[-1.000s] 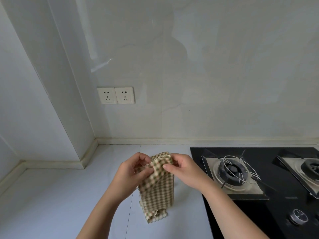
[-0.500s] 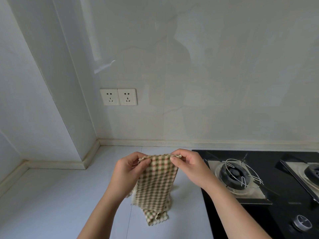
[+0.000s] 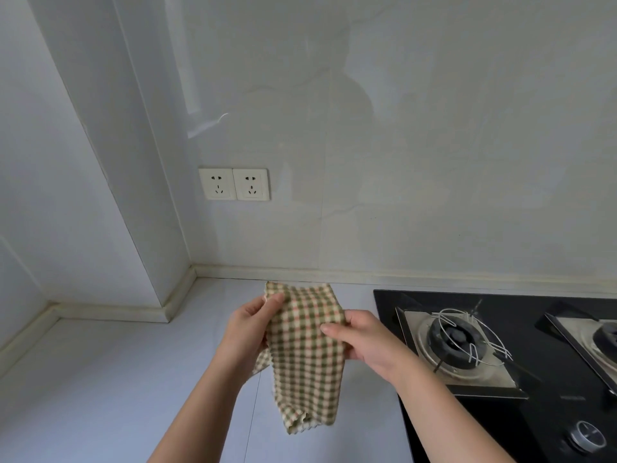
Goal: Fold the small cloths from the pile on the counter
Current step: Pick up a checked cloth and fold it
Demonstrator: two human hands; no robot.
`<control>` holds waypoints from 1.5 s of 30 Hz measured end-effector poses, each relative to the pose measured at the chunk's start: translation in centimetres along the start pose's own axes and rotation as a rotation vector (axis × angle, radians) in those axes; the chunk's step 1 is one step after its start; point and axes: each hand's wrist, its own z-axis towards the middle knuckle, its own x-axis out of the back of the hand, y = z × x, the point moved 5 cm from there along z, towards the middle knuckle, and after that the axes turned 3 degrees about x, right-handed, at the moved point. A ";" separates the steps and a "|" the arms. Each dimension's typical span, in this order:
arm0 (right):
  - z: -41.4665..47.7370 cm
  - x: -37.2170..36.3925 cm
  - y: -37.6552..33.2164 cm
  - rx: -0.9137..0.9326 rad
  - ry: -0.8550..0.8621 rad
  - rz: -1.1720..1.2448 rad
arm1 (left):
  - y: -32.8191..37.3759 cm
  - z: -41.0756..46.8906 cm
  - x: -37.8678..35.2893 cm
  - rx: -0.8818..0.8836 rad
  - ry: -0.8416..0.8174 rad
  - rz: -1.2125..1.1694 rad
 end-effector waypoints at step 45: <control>-0.1 0.3 -1.4 0.362 -0.029 -0.358 | -1.3 -0.3 0.0 -0.351 -0.225 0.936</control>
